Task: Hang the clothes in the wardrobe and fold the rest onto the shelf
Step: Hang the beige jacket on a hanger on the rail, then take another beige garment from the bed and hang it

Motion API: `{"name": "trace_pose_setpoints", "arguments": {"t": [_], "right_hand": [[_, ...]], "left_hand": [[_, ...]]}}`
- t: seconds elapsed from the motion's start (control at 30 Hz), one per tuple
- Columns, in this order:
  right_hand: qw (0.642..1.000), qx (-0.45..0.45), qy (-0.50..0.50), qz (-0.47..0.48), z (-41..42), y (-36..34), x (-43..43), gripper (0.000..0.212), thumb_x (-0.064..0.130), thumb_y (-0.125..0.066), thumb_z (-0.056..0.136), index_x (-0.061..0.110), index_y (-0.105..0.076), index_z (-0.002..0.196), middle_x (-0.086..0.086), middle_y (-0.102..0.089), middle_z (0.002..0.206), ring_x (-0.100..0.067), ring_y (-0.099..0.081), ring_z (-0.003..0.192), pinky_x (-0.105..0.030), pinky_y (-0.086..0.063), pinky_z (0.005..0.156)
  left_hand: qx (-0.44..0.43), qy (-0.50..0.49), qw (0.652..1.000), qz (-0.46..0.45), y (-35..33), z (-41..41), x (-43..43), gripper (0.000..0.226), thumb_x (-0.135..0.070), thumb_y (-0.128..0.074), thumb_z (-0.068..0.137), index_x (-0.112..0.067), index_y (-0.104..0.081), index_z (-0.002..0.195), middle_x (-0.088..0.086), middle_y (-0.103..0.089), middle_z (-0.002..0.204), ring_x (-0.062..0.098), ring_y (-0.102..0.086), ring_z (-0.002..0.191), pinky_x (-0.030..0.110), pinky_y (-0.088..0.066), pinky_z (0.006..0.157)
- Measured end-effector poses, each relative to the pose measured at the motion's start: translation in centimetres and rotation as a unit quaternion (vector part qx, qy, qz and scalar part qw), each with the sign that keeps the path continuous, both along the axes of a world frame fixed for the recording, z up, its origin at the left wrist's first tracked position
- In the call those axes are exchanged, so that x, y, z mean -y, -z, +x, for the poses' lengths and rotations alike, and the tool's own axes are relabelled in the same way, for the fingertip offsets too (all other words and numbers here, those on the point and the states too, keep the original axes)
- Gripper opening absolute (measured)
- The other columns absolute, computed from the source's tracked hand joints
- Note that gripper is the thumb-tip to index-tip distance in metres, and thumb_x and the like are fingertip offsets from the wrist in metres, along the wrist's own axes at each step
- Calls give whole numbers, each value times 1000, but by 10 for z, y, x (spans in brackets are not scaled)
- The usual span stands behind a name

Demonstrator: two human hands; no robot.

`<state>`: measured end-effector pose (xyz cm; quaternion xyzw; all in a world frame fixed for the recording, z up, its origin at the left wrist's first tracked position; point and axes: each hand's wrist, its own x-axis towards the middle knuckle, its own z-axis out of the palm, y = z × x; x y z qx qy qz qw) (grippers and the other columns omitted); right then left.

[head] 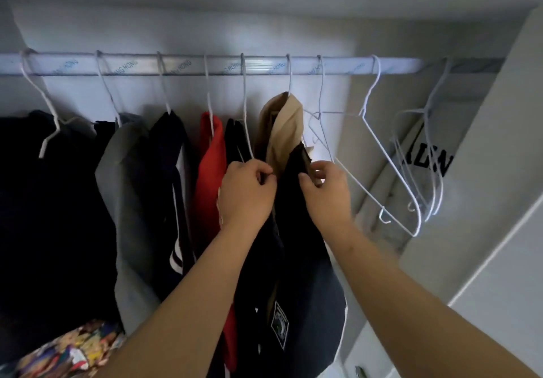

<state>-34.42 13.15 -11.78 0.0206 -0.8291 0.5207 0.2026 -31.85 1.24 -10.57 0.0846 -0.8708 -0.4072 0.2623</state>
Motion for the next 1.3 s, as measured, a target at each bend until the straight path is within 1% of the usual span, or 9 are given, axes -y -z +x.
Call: {"name": "trace_pose_setpoints", "arguments": {"t": [0.1,0.2,0.3,0.43,0.53,0.6,0.73,0.97,1.3], "right_hand": [[999,28,-1,-44,23,12,-18,16,24,-58,87,24,-53,103,2,-57,106,-10,-56,90,-18,-39,73],[995,51,23,-82,49,20,-49,12,23,-55,88,29,-51,98,13,-56,90,-2,-54,78,-12,-36,58],[988,68,67,-121,80,28,-85,14,19,-55,88,24,-54,102,16,-54,82,-1,-53,73,-10,-38,56],[974,86,133,-160,144,43,-144,12,14,-53,88,23,-54,97,11,-55,77,-13,-55,75,-23,-40,67],[954,115,198,-192,217,62,-194,13,17,-52,88,29,-52,88,10,-57,77,-15,-57,72,-22,-40,58],[931,125,267,-215,280,74,-231,16,17,-53,88,31,-52,82,9,-57,74,-14,-56,69,-21,-40,55],[886,156,360,-246,398,97,-279,9,15,-54,88,24,-56,88,6,-58,73,-14,-55,66,-22,-40,55],[771,162,522,-328,598,133,-328,12,12,-50,88,19,-56,81,3,-57,76,-12,-52,63,-21,-38,53],[569,100,685,-444,821,174,-366,15,9,-47,90,17,-58,84,0,-56,77,-13,-50,61,-22,-39,53]], "left_hand": [[-56,-33,997,-47,0,24,-20,17,-26,-58,86,-24,-65,101,3,-54,102,23,-51,100,38,-44,87],[-92,22,995,23,-3,46,-49,14,-26,-58,87,-27,-61,100,-3,-50,96,14,-51,88,21,-41,76],[-49,109,990,79,4,67,-86,11,-24,-59,86,-32,-57,93,-5,-50,95,5,-50,75,12,-39,67],[10,207,970,128,26,103,-149,10,-22,-61,86,-26,-61,95,-7,-54,86,10,-52,75,28,-46,75],[73,290,946,124,48,152,-208,8,-25,-59,86,-32,-60,89,-12,-55,81,-1,-52,70,15,-40,64],[124,359,915,134,62,201,-252,12,-23,-59,86,-34,-58,81,-14,-56,79,0,-53,71,14,-41,66],[230,468,842,139,85,291,-315,14,-22,-58,87,-32,-58,78,-11,-58,77,19,-59,79,32,-48,78],[365,604,701,98,119,461,-405,9,-24,-57,89,-27,-60,80,-8,-60,82,13,-59,71,25,-45,66],[443,732,514,-59,162,676,-515,14,-17,-53,91,-21,-57,78,-4,-53,73,10,-50,58,21,-39,55]]}}
